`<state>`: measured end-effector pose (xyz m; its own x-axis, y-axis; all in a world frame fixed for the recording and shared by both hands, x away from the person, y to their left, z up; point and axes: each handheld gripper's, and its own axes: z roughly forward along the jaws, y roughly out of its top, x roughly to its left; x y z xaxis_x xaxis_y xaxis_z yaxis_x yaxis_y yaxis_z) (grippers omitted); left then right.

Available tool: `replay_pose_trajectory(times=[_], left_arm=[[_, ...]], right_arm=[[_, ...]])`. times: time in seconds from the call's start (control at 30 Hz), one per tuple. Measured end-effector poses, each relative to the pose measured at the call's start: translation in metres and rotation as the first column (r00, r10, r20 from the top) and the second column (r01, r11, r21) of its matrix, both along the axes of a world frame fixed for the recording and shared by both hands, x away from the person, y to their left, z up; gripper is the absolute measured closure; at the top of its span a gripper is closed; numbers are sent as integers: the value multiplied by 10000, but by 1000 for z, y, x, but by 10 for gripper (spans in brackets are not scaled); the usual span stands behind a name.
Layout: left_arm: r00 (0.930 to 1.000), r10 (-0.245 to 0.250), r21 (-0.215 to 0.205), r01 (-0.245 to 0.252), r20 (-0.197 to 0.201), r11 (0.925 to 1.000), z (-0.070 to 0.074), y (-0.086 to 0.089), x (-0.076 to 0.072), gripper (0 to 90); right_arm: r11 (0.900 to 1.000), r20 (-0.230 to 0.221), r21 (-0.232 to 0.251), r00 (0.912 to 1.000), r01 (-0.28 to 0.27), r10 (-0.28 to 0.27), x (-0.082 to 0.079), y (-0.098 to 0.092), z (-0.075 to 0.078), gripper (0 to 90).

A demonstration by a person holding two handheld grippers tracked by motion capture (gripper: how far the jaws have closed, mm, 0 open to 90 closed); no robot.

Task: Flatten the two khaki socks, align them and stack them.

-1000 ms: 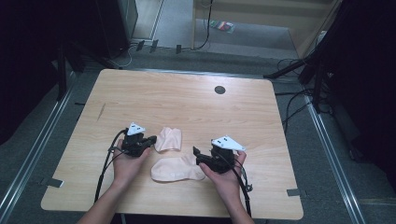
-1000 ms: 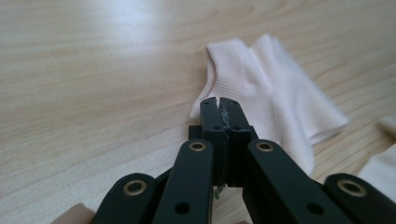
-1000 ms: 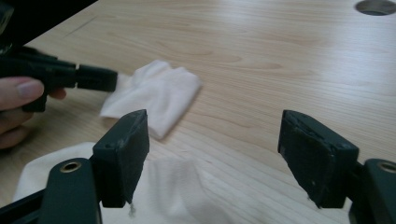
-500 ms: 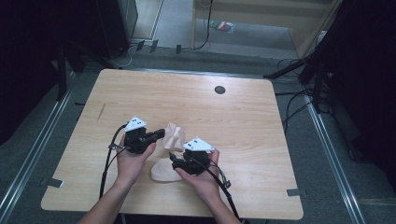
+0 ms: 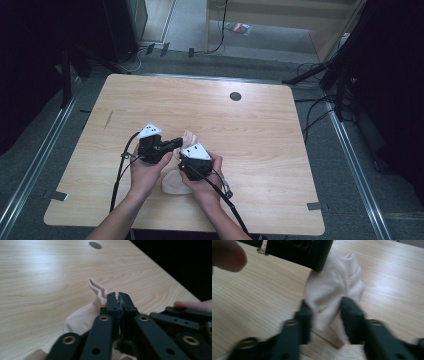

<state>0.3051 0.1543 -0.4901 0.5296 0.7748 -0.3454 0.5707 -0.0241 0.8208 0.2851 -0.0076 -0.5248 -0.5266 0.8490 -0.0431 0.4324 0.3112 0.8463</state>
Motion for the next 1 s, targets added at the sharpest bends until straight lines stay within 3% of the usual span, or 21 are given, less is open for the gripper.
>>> replay_pose_trajectory(times=[0.03,0.07,0.1,0.17,0.2,0.23,0.27,0.33,0.37,0.4,0.43,0.53,0.63,0.7,0.77,0.8,0.83,0.9,0.93,1.0], left_arm=[[9991,428,-119,-427,60,9990,-1,4,1,674],[9991,428,-119,-427,60,9990,-1,4,1,634],[9962,862,-274,-864,-79,9959,-5,13,4,586],[9911,1290,-110,-1294,-329,9915,-13,19,9,548],[9911,1290,-110,-1294,-329,9915,-13,19,9,545],[9883,1338,315,-1318,-733,9908,-23,21,15,534],[9883,1338,315,-1318,-733,9908,-23,21,15,529],[9874,1236,1254,-1109,-984,9859,-36,14,20,526],[9868,1212,1421,-1054,-1072,9842,-39,13,21,526],[9868,1212,1421,-1054,-1072,9842,-39,13,21,527],[9845,1257,1459,-1074,-1222,9834,-44,12,23,529],[9839,1274,1477,-1085,-1250,9831,-46,11,24,539],[9840,1309,1599,-1108,-1211,9809,-46,12,24,544],[9841,1324,1634,-1121,-1186,9802,-46,14,24,544],[9833,1403,1670,-1199,-1163,9786,-46,16,24,544],[9833,1403,1670,-1199,-1163,9786,-46,16,24,544],[9821,1450,1670,-1240,-1201,9781,-46,19,25,544],[9818,1471,1694,-1258,-1198,9775,-46,20,25,547],[9816,1494,1741,-1275,-1190,9764,-47,19,26,547],[9818,1465,1754,-1241,-1210,9766,-48,17,26,548]], right_arm=[[9994,-172,348,9998,70,-64,2,-8,2,843],[9994,-172,348,9998,70,-64,2,-8,2,843],[9944,-461,994,9985,354,-310,4,-17,5,877],[9847,-721,1613,9959,660,-549,8,-28,5,880],[9847,-721,1613,9959,660,-549,8,-28,5,880],[9718,-883,2103,9921,1063,-894,12,-38,4,879],[9718,-883,2103,9921,1063,-894,12,-38,4,879],[9592,-967,2383,9865,1519,-1322,14,-50,3,867],[9538,-1055,2506,9840,1660,-1435,15,-55,2,863],[9538,-1055,2506,9840,1660,-1435,15,-55,2,863],[9435,-1136,2624,9774,2026,-1783,16,-66,1,863],[9398,-1210,2584,9727,2235,-1980,17,-75,-1,833],[9386,-1787,2318,9596,2556,-2172,20,-92,-9,644],[9324,-1987,2229,9496,2845,-2423,20,-105,-12,506],[9206,-1973,2221,9394,3212,-2802,18,-117,-13,447],[9206,-1973,2221,9394,3212,-2802,18,-117,-13,447],[8954,-1972,2373,9212,3768,-3354,17,-134,-11,423],[8782,-1956,2551,9111,4046,-3629,19,-147,-9,452],[8753,-1953,2673,9121,4030,-3603,21,-151,-8,486],[8846,-1862,2895,9280,3657,-3227,26,-155,-5,542]])
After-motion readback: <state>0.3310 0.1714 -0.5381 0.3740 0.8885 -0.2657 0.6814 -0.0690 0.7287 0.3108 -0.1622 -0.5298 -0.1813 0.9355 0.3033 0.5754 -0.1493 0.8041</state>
